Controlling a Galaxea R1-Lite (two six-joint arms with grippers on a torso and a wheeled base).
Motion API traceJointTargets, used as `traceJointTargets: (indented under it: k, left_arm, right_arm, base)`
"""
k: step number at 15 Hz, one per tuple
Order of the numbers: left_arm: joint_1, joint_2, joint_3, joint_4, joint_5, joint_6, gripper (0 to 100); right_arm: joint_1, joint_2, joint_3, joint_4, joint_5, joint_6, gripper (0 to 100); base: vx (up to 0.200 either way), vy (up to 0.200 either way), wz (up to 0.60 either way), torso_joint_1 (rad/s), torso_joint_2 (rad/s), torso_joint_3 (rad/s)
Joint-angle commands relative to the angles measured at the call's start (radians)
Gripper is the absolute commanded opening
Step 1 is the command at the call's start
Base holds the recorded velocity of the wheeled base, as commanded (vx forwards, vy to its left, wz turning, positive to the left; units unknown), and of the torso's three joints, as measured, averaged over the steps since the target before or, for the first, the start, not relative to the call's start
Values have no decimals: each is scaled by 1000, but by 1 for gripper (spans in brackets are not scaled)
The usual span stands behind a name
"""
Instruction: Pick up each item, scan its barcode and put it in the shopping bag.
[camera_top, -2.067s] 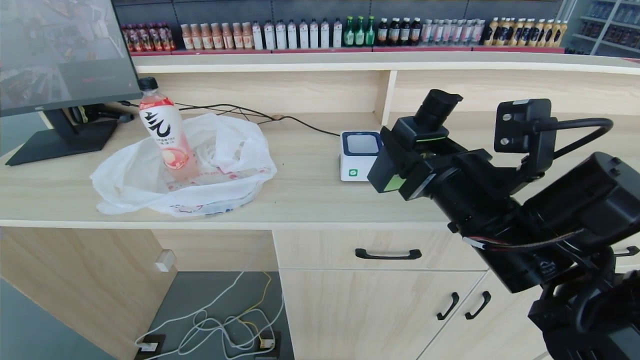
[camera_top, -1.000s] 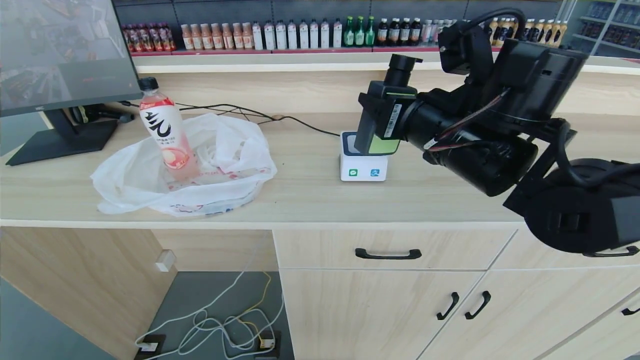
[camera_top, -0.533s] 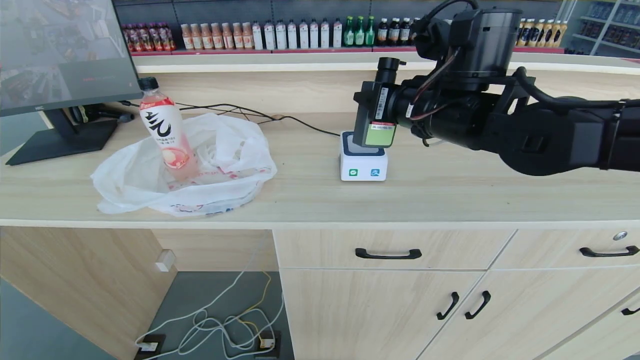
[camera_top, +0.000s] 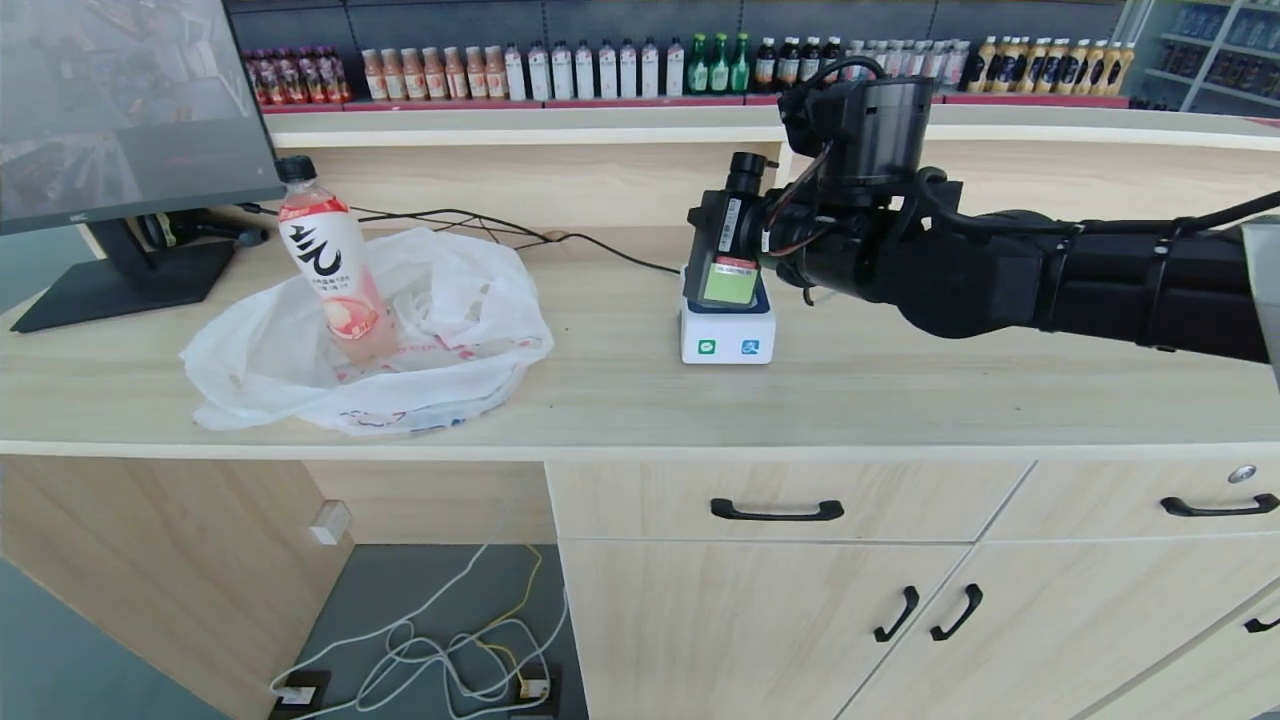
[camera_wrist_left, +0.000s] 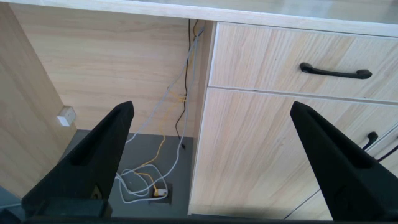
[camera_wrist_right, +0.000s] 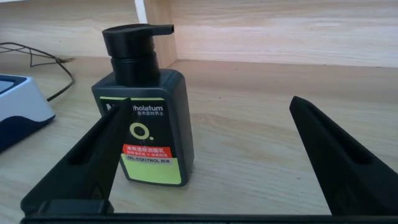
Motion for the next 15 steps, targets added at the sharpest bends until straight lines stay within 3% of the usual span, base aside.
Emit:
traceJointTargets:
  k: [1, 15]
  left_arm:
    - [-1, 0, 0, 0, 0, -1, 100]
    - [-1, 0, 0, 0, 0, -1, 100]
  right_arm:
    - [46, -37, 22, 11, 0, -4, 100]
    - [96, 3, -136, 219, -5, -67, 100]
  base:
    - [0, 0, 0, 0, 0, 0]
    - [0, 0, 0, 0, 0, 0]
